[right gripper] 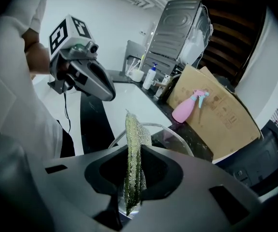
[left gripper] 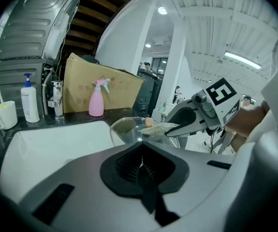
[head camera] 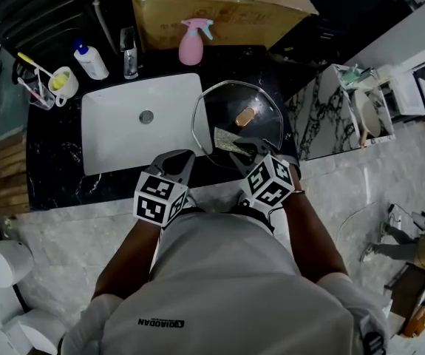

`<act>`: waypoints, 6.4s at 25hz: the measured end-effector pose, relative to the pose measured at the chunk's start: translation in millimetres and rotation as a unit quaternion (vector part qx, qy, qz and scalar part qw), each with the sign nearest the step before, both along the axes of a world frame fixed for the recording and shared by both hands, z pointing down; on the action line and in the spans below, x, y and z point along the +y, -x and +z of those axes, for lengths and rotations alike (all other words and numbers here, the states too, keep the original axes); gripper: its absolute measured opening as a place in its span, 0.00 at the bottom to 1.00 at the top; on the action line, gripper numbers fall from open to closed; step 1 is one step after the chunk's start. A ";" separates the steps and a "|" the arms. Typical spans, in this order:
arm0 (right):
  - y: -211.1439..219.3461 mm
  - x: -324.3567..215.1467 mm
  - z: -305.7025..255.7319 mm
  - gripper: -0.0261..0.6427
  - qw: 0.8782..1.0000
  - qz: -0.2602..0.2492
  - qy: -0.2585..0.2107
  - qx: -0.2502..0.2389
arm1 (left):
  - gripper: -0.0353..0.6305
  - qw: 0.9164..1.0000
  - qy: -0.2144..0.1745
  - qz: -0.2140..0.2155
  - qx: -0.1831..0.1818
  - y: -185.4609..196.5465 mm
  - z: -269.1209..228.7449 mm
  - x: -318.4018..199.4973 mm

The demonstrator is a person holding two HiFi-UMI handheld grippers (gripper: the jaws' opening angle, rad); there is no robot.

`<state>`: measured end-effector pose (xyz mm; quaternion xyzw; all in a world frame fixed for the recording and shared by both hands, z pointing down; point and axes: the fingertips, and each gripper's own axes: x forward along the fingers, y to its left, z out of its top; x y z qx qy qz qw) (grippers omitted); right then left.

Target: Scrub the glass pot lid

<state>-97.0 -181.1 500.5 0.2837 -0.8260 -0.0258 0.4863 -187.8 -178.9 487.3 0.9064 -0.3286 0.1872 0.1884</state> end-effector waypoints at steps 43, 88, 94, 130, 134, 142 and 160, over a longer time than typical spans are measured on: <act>-25.7 -191.5 52.4 0.18 0.996 0.041 0.069 0.050 | 0.08 0.990 0.007 -0.139 0.002 61.2 0.5 -40.5; 68.2 -74.3 63.6 0.18 0.979 -0.154 0.000 0.136 | 0.08 0.992 0.014 -0.122 0.011 78.2 14.7 -23.6; 62.7 -56.8 63.4 0.18 0.974 -0.186 -0.015 0.131 | 0.08 0.991 0.007 -0.134 0.002 73.7 11.3 -24.0; -6.3 30.8 59.3 0.19 0.903 -0.428 0.018 0.031 | 0.08 0.966 0.008 -0.257 -0.020 -22.5 -5.7 43.7; -20.3 37.3 59.3 0.19 0.897 -0.441 0.019 0.029 | 0.08 0.964 0.008 -0.265 -0.019 -39.7 -5.7 45.9; -49.9 44.8 59.6 0.19 0.887 -0.461 0.014 0.029 | 0.08 0.962 0.005 -0.273 -0.017 -74.1 -4.9 48.4; -70.8 52.1 58.7 0.19 0.943 -0.330 0.032 -0.007 | 0.08 0.960 0.020 -0.278 -0.012 -124.8 10.9 63.0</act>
